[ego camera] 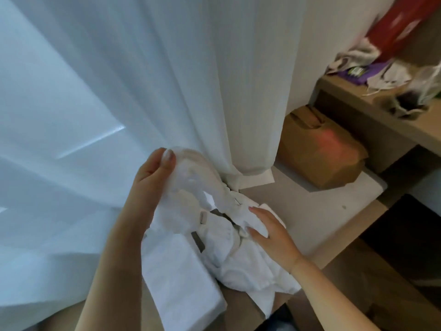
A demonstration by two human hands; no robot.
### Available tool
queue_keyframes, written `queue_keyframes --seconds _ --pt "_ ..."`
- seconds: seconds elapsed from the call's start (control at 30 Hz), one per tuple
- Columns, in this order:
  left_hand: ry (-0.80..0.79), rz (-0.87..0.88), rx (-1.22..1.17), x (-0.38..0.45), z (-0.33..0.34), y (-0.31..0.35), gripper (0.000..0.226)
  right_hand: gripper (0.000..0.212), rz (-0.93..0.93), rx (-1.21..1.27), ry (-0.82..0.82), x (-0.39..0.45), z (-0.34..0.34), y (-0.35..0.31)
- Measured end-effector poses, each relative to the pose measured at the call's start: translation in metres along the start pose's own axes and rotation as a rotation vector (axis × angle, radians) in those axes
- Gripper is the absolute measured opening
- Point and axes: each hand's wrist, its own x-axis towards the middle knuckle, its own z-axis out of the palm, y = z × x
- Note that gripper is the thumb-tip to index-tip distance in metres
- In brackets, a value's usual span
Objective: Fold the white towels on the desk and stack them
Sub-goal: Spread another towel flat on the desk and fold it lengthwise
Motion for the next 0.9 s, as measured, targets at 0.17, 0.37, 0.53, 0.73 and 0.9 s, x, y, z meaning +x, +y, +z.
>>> queue_keyframes --seconds 0.17,0.37,0.53,0.73,0.9 --pt "-0.113 0.079 -0.080 -0.015 -0.016 0.068 0.052 0.081 -0.117 0.096 0.060 -0.010 -0.015 -0.068" --pt "-0.238 0.136 -0.160 -0.035 -0.015 0.115 0.037 0.054 -0.237 0.138 0.086 -0.028 -0.033 -0.114" --pt "-0.281 0.132 -0.167 -0.040 -0.023 0.121 0.041 0.028 -0.229 0.154 0.179 -0.057 -0.051 -0.120" --pt "-0.345 0.104 0.024 -0.034 -0.029 0.106 0.041 0.042 -0.122 0.197 0.381 -0.117 -0.098 -0.137" --pt "-0.375 0.068 0.138 -0.040 -0.010 0.086 0.017 0.029 -0.136 0.242 0.551 -0.154 -0.141 -0.154"
